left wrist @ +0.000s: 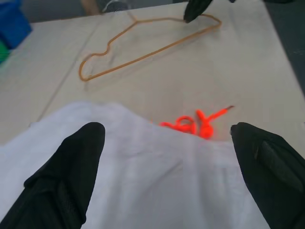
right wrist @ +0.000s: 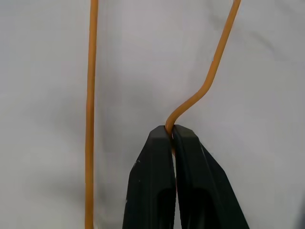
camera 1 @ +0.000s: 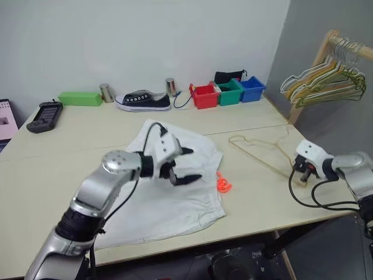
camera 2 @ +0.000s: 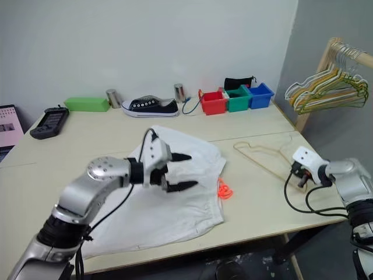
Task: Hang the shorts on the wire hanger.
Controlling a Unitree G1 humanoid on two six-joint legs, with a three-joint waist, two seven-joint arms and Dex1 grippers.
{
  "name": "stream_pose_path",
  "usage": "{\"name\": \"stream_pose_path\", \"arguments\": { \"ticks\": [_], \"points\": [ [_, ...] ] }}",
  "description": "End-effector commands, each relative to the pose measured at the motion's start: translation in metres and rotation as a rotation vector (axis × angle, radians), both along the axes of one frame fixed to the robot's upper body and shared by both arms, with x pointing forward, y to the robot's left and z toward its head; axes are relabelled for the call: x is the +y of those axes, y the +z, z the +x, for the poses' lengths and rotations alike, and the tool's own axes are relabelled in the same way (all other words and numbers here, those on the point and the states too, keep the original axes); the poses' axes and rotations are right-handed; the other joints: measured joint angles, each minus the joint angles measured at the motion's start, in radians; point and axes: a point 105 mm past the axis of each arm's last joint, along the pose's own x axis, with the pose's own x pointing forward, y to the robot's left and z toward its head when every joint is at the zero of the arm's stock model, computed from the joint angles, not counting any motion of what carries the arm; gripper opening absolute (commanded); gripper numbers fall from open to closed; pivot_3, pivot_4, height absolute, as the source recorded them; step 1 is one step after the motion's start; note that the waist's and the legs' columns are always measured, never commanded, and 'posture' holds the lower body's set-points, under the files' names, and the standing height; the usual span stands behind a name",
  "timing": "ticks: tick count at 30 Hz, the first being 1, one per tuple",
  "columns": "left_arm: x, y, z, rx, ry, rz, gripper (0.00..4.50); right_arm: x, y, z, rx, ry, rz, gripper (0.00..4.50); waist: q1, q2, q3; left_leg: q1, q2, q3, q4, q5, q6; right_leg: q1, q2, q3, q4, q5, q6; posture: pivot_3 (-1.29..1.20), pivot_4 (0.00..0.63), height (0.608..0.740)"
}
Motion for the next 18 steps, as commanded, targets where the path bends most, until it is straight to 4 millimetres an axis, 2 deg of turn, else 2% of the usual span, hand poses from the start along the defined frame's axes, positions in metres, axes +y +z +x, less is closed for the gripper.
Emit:
{"name": "stream_pose_path", "arguments": {
  "ticks": [1, 2, 6, 10, 14, 18],
  "points": [
    [0.031, 0.042, 0.022, -0.076, 0.086, -0.076, 4.50, 0.038, 0.064, 0.018, -0.356, 0.211, -0.191, 0.04, 0.002, 0.000, 0.000, 0.000, 0.000, 0.000, 0.000, 0.000, 0.000, 0.000, 0.000, 0.000, 0.000, 0.000, 0.000, -0.27, 0.015, 0.740],
    [0.034, 0.046, 0.024, -0.076, 0.091, -0.084, 4.50, 0.043, 0.068, 0.019, -0.391, 0.242, -0.219, 0.04, 0.002, 0.000, 0.000, -0.001, 0.000, 0.000, -0.001, 0.000, 0.000, -0.001, 0.000, -0.001, 0.000, 0.000, 0.000, -0.26, 0.010, 0.740],
    [0.057, 0.077, 0.040, -0.080, 0.106, -0.115, 4.50, 0.086, 0.092, 0.019, -0.684, 0.513, -0.466, 0.04, 0.008, 0.001, -0.001, -0.007, 0.000, -0.001, -0.001, 0.000, 0.000, -0.006, -0.001, -0.002, 0.000, -0.002, 0.001, -0.26, 0.002, 0.740],
    [0.060, 0.087, 0.040, -0.035, 0.041, -0.110, 4.50, 0.109, 0.104, 0.021, -0.827, 0.647, -0.568, 0.04, 0.008, 0.001, -0.001, -0.008, -0.001, 0.000, -0.002, 0.000, 0.000, -0.008, -0.002, -0.001, 0.000, -0.002, 0.001, -0.25, 0.000, 0.740],
    [0.054, 0.073, 0.034, 0.043, -0.040, -0.044, 4.50, 0.139, 0.121, 0.019, -0.966, 0.749, -0.589, 0.04, 0.008, 0.001, -0.001, -0.007, -0.001, -0.001, -0.002, 0.000, 0.000, -0.007, -0.002, -0.002, 0.001, -0.002, 0.001, -0.25, 0.000, 0.740],
    [0.044, 0.055, 0.030, 0.078, -0.088, 0.009, 4.50, 0.160, 0.130, 0.018, -1.030, 0.798, -0.583, 0.04, 0.007, 0.001, -0.001, -0.006, -0.001, -0.003, -0.002, 0.000, 0.000, -0.005, -0.001, -0.003, 0.002, -0.001, 0.000, -0.25, 0.000, 0.740]
  ]
}}
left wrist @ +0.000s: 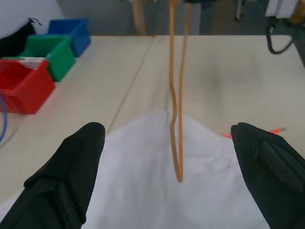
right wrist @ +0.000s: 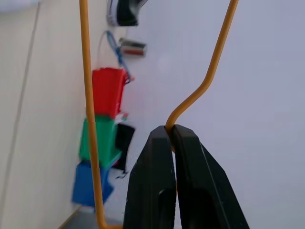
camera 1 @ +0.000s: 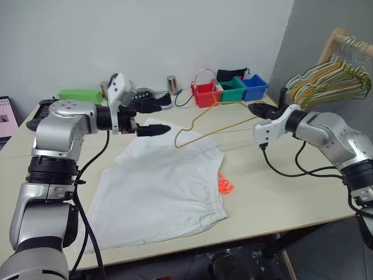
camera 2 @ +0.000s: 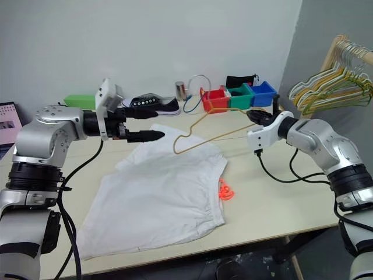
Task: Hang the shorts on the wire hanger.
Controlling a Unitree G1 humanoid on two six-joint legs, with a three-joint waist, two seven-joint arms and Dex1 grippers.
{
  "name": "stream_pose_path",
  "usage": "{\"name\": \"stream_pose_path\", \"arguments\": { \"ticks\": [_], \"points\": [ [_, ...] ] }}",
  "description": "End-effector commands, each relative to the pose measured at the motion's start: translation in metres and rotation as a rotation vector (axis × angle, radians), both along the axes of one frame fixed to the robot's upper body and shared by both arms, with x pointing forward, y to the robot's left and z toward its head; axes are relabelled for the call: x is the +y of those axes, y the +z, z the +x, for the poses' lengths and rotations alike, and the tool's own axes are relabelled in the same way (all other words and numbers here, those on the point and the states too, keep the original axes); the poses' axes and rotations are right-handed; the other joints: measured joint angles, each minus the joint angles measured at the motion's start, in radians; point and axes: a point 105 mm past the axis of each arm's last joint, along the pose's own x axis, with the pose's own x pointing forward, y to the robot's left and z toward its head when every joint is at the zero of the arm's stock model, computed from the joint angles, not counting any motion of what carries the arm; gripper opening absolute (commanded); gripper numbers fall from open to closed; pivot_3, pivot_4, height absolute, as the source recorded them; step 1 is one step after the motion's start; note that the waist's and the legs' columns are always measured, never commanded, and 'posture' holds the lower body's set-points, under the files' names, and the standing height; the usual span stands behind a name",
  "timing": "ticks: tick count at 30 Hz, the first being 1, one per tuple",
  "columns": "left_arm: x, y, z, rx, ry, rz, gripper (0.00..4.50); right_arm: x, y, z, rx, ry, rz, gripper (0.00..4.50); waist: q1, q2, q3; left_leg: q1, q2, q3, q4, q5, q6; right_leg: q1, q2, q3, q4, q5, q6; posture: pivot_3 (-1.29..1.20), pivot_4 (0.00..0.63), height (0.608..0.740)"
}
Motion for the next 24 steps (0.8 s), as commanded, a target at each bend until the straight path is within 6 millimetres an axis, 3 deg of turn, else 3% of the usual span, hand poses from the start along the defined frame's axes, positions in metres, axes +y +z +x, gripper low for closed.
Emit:
{"name": "stream_pose_path", "arguments": {
  "ticks": [1, 8, 24],
  "points": [
    [-0.008, -0.006, -0.005, -0.015, -0.043, 0.056, 4.50, 0.020, 0.026, -0.004, -0.098, 0.073, 0.013, 0.04, 0.001, 0.000, 0.000, 0.000, 0.000, -0.001, 0.000, 0.000, 0.000, 0.000, 0.000, 0.000, 0.000, 0.000, 0.000, -0.25, 0.000, 0.740],
    [-0.015, -0.035, -0.006, 0.008, -0.052, 0.132, 4.50, 0.036, 0.035, -0.004, -0.121, 0.094, 0.025, 0.04, 0.003, 0.000, 0.000, 0.000, 0.000, -0.002, 0.001, 0.000, 0.000, 0.002, 0.000, -0.001, 0.000, 0.000, 0.000, -0.25, 0.000, 0.740],
    [-0.014, -0.046, 0.003, 0.004, 0.001, 0.143, 1.34, 0.043, 0.042, -0.004, -0.128, 0.089, 0.028, 0.00, 0.001, 0.001, -0.001, 0.001, 0.000, -0.003, 0.002, 0.000, 0.000, 0.002, 0.000, -0.002, 0.002, 0.001, -0.002, -0.25, 0.000, 0.740]
  ]
}}
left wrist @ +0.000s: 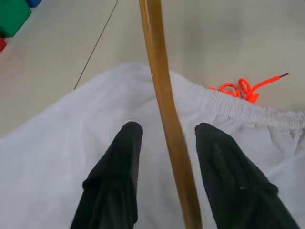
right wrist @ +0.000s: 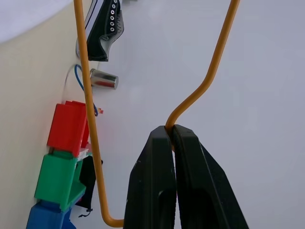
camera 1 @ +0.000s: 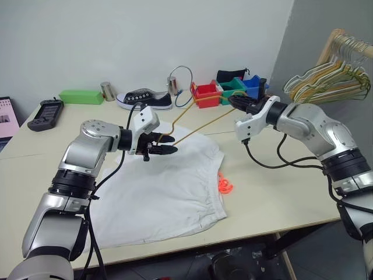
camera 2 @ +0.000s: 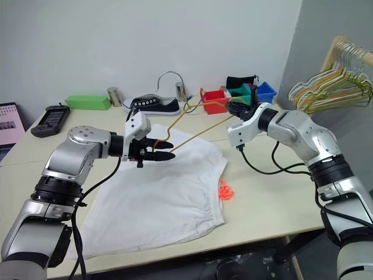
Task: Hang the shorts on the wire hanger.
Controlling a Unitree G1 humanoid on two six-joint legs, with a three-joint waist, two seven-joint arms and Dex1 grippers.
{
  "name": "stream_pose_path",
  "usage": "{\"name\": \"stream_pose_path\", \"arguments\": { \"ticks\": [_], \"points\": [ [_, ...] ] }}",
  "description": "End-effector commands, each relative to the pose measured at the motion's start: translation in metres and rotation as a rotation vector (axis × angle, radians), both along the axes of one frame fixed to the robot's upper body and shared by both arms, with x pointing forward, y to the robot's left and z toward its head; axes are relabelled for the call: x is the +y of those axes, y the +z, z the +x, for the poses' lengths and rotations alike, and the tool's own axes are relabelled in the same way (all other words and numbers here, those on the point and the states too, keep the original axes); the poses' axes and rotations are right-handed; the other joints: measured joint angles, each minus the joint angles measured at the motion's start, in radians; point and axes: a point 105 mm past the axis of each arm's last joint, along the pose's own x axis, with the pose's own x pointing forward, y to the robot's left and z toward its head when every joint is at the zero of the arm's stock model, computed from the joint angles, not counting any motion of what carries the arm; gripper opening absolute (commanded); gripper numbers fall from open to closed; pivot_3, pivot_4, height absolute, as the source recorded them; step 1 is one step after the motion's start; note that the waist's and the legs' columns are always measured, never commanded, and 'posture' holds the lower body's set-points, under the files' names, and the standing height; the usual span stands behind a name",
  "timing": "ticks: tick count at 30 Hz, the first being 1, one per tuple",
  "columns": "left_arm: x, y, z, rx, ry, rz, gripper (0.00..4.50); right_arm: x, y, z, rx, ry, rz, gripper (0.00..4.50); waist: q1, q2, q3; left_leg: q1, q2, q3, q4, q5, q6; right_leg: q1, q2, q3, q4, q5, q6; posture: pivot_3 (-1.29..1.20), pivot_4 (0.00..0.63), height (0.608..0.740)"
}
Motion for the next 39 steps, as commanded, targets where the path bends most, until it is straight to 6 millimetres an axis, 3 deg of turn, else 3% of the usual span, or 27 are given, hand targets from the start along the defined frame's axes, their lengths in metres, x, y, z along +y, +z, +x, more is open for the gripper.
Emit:
{"name": "stream_pose_path", "arguments": {
  "ticks": [1, 6, 12, 13, 18, 24, 29, 39],
  "points": [
    [-0.002, 0.010, 0.003, -0.049, -0.010, 0.009, 1.00, 0.008, 0.027, -0.006, -0.076, 0.021, 0.026, 0.00, 0.000, 0.000, 0.000, 0.000, 0.000, 0.000, 0.000, 0.000, 0.000, 0.000, 0.000, 0.000, 0.000, 0.000, 0.000, -0.25, 0.000, 0.740],
    [-0.003, 0.010, 0.005, -0.049, -0.013, 0.013, 0.01, 0.007, 0.029, -0.007, -0.072, 0.014, 0.025, 0.00, 0.000, 0.000, 0.000, 0.000, 0.000, 0.000, 0.000, 0.000, 0.000, 0.000, 0.000, 0.000, 0.000, 0.000, -0.001, -0.28, 0.000, 0.740],
    [-0.004, 0.011, 0.010, -0.086, -0.009, 0.035, 0.01, 0.005, 0.022, -0.009, -0.013, 0.005, 0.028, 0.00, -0.001, 0.000, 0.000, 0.000, 0.000, 0.000, 0.000, 0.000, 0.000, 0.000, 0.000, 0.000, 0.000, 0.000, -0.001, -0.28, 0.000, 0.740],
    [-0.003, 0.012, 0.014, -0.113, 0.007, 0.050, 0.00, 0.004, 0.014, -0.010, 0.050, -0.001, 0.028, 0.49, -0.001, 0.000, 0.000, 0.000, 0.000, 0.000, 0.001, 0.000, 0.000, 0.000, 0.000, 0.000, 0.000, 0.000, -0.001, -0.28, 0.000, 0.740],
    [0.013, 0.009, 0.032, -0.272, 0.087, 0.199, 0.00, -0.002, -0.008, -0.019, 0.290, -0.030, 0.084, 1.59, 0.000, -0.001, -0.001, 0.001, 0.000, -0.001, 0.001, 0.000, 0.000, 0.003, 0.000, -0.002, 0.000, 0.000, -0.001, -0.28, 0.001, 0.740],
    [0.027, 0.008, 0.045, -0.482, 0.129, 0.358, 0.00, -0.020, -0.017, -0.023, 0.463, -0.114, 0.181, 3.07, -0.002, -0.001, -0.001, 0.001, 0.000, -0.001, 0.001, 0.000, 0.000, 0.003, 0.000, -0.002, 0.000, 0.000, 0.001, -0.28, 0.010, 0.740],
    [0.024, 0.018, 0.045, -0.635, 0.096, 0.432, 0.00, -0.030, -0.017, -0.018, 0.503, -0.185, 0.230, 4.34, 0.000, 0.000, -0.001, 0.001, 0.000, -0.001, 0.001, 0.000, 0.000, 0.003, 0.000, -0.001, 0.000, -0.001, 0.002, -0.28, 0.014, 0.740],
    [-0.007, 0.028, 0.030, -0.844, -0.044, 0.521, 0.00, -0.040, -0.038, 0.007, 0.561, -0.335, 0.210, 4.44, -0.002, 0.000, -0.001, 0.001, 0.000, 0.000, 0.001, 0.000, 0.000, 0.003, 0.000, -0.001, 0.000, -0.001, 0.002, -0.26, 0.010, 0.740]
  ]
}}
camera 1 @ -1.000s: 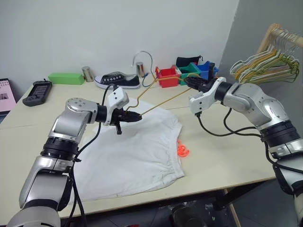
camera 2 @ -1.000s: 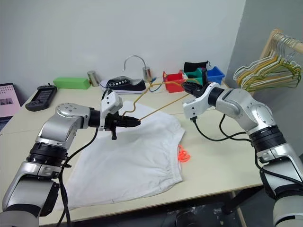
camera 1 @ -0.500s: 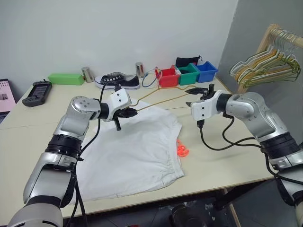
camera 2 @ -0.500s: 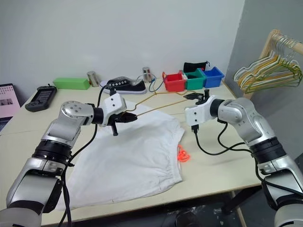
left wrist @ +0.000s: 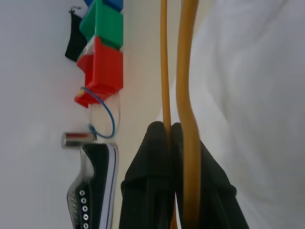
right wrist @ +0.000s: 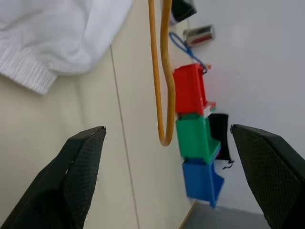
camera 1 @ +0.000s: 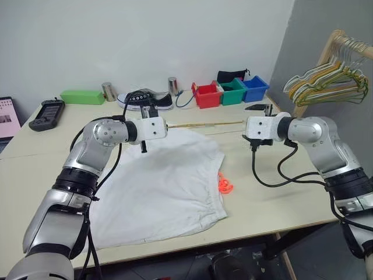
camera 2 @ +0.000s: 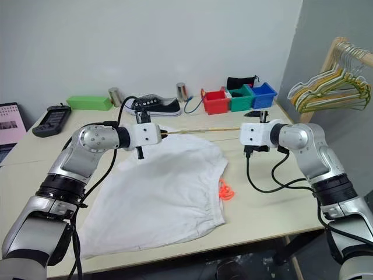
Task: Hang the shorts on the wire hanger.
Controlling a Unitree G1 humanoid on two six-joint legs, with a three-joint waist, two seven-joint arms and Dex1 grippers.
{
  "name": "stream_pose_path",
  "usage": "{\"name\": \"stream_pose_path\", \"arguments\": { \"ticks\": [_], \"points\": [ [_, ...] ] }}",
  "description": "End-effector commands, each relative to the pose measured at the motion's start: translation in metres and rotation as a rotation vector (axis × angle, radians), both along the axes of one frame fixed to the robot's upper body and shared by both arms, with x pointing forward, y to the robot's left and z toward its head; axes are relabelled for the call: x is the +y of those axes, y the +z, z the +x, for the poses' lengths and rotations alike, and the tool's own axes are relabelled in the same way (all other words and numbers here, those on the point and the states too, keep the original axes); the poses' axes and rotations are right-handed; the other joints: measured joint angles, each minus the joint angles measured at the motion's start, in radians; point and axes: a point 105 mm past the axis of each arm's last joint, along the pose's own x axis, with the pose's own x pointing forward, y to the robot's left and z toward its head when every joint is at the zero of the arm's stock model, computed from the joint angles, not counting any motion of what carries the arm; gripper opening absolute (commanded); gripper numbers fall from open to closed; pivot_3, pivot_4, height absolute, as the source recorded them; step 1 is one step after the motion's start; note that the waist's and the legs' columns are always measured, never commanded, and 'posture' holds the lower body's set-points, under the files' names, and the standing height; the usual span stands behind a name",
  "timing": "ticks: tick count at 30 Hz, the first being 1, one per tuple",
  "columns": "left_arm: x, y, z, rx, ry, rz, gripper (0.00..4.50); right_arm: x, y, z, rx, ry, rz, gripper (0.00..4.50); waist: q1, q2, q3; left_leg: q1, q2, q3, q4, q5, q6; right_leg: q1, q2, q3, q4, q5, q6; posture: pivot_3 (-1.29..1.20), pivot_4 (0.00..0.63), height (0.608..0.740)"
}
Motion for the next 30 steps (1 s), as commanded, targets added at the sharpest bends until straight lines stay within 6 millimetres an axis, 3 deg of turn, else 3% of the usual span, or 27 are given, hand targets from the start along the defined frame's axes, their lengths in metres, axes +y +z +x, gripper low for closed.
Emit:
{"name": "stream_pose_path", "arguments": {
  "ticks": [1, 5, 8, 24, 30],
  "points": [
    [-0.015, 0.015, -0.006, -0.104, -0.064, 0.050, 0.00, 0.004, 0.017, 0.012, -0.052, -0.025, -0.001, 4.44, -0.001, 0.000, 0.000, 0.000, 0.000, 0.000, 0.000, 0.000, 0.000, 0.000, 0.000, 0.000, 0.000, 0.000, 0.000, -0.26, 0.010, 0.740],
    [-0.019, 0.014, -0.009, -0.111, -0.077, 0.057, 0.00, 0.002, 0.017, 0.020, -0.050, -0.053, 0.003, 4.44, 0.000, 0.001, 0.000, 0.000, 0.000, 0.000, 0.000, 0.000, 0.000, 0.000, 0.000, 0.000, 0.001, 0.000, 0.000, -0.25, 0.007, 0.740],
    [-0.020, 0.012, -0.011, -0.112, -0.079, 0.062, 0.00, 0.003, 0.015, 0.021, -0.037, -0.056, 0.014, 3.96, 0.002, 0.001, 0.000, 0.000, 0.000, 0.000, 0.000, 0.000, 0.000, 0.000, 0.000, 0.000, 0.000, 0.000, 0.000, -0.24, 0.004, 0.740],
    [-0.022, 0.017, -0.011, -0.142, -0.088, 0.078, 0.00, 0.002, 0.007, 0.017, -0.012, -0.041, -0.014, 0.11, 0.002, 0.001, 0.000, 0.000, -0.001, -0.001, 0.000, 0.000, 0.000, 0.000, 0.000, 0.000, 0.001, 0.000, 0.000, -0.25, 0.000, 0.740],
    [-0.024, 0.025, -0.008, -0.181, -0.096, 0.072, 0.00, 0.001, 0.003, 0.014, -0.003, -0.035, -0.024, 0.04, 0.002, 0.001, -0.001, 0.000, -0.001, -0.001, 0.000, 0.000, 0.000, 0.000, 0.000, 0.000, 0.001, 0.000, 0.000, -0.25, 0.000, 0.740]
  ]
}}
